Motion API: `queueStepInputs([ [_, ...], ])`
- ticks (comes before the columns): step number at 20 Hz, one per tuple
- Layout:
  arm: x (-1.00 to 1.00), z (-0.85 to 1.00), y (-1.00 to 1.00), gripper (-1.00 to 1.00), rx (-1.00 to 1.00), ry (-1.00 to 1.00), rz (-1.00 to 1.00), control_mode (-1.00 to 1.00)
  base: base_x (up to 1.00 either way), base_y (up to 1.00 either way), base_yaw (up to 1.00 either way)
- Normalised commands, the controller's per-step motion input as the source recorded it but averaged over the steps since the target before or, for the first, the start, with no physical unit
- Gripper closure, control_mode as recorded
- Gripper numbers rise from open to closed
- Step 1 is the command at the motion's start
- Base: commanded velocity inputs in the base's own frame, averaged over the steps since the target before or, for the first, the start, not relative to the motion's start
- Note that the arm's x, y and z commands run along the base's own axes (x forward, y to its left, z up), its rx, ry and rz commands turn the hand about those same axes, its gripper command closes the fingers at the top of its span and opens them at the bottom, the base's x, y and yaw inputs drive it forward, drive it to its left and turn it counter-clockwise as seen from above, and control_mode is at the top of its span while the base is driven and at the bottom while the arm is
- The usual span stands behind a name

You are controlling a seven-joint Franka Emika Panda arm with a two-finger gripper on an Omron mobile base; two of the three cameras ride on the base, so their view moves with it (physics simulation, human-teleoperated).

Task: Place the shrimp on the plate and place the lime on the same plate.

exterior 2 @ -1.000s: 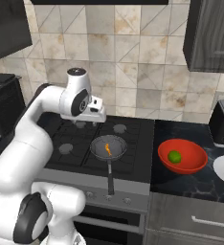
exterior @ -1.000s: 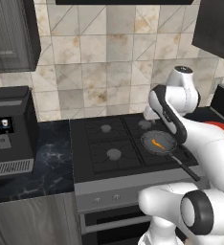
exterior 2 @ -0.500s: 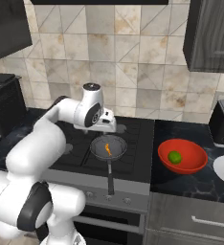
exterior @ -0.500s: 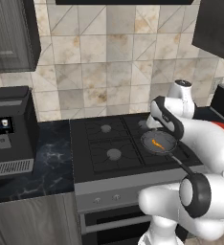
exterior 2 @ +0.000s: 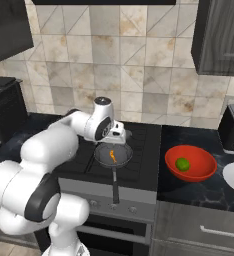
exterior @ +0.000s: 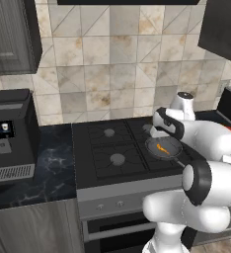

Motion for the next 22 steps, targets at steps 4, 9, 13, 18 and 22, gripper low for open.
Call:
queueStepInputs([
  [4,0.1,-0.23,-0.04,-1.0,0.0,0.01,0.0,-1.0,0.0,0.0,0.0],
  [9,0.11,-0.28,-0.01,-1.0,0.0,0.0,0.0,-1.0,0.0,0.0,0.0],
  [13,0.18,-0.37,-0.03,-1.0,0.0,0.01,0.0,-1.0,0.0,0.0,0.0],
  [18,0.21,-0.35,-0.09,-1.0,0.0,0.03,0.0,-1.0,0.0,0.0,0.0],
  [22,0.2,-0.2,-0.09,-1.0,0.0,0.1,0.0,-1.0,0.0,0.0,0.0],
])
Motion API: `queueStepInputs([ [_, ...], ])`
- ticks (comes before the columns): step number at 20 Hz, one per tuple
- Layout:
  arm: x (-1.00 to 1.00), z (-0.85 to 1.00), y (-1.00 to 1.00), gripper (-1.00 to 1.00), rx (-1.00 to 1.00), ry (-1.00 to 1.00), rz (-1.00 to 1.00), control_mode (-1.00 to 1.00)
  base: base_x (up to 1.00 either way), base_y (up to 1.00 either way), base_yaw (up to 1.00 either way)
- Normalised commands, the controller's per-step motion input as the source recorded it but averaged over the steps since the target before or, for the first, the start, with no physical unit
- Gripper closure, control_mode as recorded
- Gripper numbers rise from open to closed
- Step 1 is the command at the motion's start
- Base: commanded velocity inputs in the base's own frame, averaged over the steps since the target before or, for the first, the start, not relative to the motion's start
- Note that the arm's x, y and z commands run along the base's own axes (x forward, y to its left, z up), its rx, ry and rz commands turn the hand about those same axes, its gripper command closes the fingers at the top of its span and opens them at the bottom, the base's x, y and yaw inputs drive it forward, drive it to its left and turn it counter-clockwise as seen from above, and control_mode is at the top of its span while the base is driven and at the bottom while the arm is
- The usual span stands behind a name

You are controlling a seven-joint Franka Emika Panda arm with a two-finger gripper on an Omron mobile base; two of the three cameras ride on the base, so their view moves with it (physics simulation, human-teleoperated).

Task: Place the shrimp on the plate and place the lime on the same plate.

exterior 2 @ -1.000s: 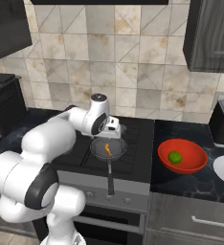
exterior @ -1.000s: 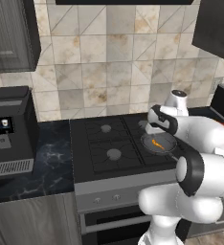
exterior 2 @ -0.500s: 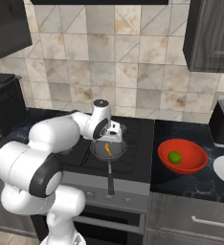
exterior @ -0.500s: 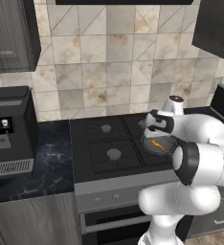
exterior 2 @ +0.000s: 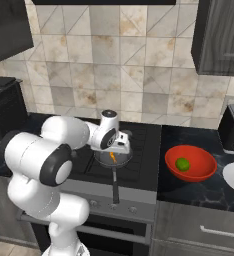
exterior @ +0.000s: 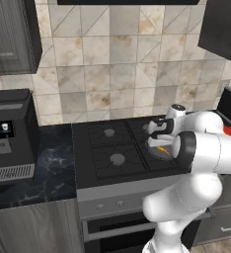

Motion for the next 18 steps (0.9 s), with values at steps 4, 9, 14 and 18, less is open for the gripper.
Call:
queueStepInputs([
  [4,0.22,-0.16,-0.08,-1.0,0.0,0.12,0.0,-1.0,0.0,0.0,0.0],
  [9,0.22,-0.16,-0.05,-1.0,0.0,0.09,0.0,-1.0,0.0,0.0,0.0],
  [14,0.21,-0.21,0.0,-1.0,0.0,0.0,0.01,-1.0,0.0,0.0,0.0],
  [18,0.06,-0.1,0.0,-1.0,0.0,0.0,0.01,-1.0,0.0,0.0,0.0],
])
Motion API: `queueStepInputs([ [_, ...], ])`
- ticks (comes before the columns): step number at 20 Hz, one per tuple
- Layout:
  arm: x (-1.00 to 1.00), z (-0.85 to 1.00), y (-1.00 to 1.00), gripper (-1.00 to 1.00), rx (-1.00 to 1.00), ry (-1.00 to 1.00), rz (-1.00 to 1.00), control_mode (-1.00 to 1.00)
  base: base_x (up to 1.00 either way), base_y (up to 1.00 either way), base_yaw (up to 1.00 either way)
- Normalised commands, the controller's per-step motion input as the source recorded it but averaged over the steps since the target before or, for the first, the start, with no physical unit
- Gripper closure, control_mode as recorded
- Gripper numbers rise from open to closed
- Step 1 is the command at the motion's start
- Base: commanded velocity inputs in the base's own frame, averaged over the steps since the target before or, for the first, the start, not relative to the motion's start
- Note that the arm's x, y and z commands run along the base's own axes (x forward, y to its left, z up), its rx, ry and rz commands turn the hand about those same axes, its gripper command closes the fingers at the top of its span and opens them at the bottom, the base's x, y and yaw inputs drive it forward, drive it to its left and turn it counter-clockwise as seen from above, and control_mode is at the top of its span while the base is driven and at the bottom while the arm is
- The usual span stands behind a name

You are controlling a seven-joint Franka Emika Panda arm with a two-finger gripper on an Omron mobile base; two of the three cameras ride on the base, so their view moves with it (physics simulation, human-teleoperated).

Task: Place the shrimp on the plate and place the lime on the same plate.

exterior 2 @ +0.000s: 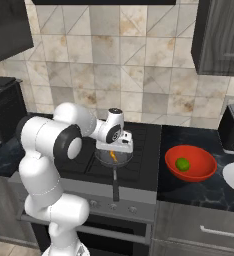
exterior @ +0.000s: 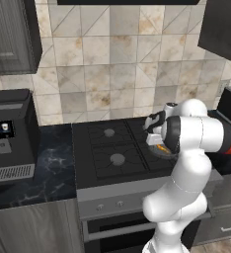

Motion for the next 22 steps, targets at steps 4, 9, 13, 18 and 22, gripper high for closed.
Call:
queueStepInputs([
  [4,0.0,-0.1,0.0,-1.0,0.0,0.0,0.0,-1.0,0.0,0.0,0.0],
  [9,0.0,-0.11,0.0,-1.0,0.0,0.01,0.0,-1.0,0.0,0.0,0.0],
  [13,0.0,-0.51,0.08,1.0,0.0,0.0,0.0,-1.0,0.0,0.0,0.0],
  [18,0.0,-0.51,0.04,1.0,0.0,0.0,0.0,-1.0,0.0,0.0,0.0],
  [22,0.0,-0.53,0.05,1.0,0.0,0.0,0.0,-1.0,0.0,0.0,0.0],
])
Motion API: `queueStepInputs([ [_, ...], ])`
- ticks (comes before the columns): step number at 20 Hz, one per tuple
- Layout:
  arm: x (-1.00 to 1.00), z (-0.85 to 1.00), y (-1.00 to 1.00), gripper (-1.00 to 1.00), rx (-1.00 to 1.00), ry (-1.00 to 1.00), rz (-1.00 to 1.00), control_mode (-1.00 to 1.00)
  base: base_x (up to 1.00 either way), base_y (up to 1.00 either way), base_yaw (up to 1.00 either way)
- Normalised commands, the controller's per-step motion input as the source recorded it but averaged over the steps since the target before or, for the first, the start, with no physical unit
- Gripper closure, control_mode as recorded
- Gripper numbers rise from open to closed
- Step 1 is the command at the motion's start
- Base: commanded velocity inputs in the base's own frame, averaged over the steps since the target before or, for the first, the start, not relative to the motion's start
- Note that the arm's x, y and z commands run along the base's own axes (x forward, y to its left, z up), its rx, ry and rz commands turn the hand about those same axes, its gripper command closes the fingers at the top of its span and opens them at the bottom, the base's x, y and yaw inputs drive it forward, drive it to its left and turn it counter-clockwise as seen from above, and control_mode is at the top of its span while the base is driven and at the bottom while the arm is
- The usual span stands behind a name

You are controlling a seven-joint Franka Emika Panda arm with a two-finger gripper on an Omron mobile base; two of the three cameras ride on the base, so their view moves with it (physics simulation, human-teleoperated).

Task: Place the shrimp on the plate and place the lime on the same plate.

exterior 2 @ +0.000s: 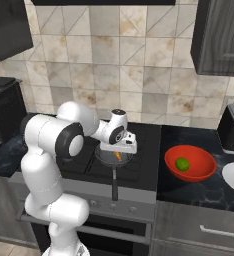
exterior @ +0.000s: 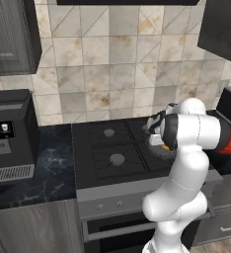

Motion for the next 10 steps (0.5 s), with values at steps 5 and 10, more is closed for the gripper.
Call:
queueStepInputs([
  [5,-0.02,-0.45,0.13,1.0,0.0,0.0,0.0,-1.0,0.0,0.0,0.0],
  [10,-0.02,-0.04,0.13,1.0,0.0,0.0,0.01,-1.0,0.0,0.0,0.0],
])
